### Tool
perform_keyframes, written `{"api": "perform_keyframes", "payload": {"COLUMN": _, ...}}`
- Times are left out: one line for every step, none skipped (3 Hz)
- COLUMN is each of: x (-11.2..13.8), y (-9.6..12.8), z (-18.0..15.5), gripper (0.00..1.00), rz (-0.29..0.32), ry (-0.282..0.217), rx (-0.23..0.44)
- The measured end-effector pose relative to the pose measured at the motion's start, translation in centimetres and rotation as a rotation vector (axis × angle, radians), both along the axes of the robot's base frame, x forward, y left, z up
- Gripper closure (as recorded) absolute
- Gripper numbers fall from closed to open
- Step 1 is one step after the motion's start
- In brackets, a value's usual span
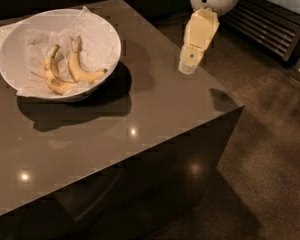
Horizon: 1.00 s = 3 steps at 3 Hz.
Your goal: Pick banana from white bowl
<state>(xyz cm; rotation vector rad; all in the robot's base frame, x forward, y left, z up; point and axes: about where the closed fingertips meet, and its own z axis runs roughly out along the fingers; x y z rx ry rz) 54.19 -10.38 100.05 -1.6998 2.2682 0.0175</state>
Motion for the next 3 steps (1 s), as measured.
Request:
{"api": "perform_keyframes", "payload": {"x": 0.6, "y": 0.5, "z": 0.2, "gripper": 0.0, "rz": -0.001, "ry": -0.025, "rx": 0.015}}
{"api": "perform_keyframes", "payload": {"x": 1.8, "y": 2.7, "z": -0.4, "gripper": 0.0, "rz": 0.024, "ry": -0.028, "rx": 0.042}}
{"api": "perform_keyframes", "payload": {"x": 5.6, "y": 8.0, "z": -1.7, "gripper": 0.0, "rz": 0.073, "ry": 0.019, "rx": 0.011}}
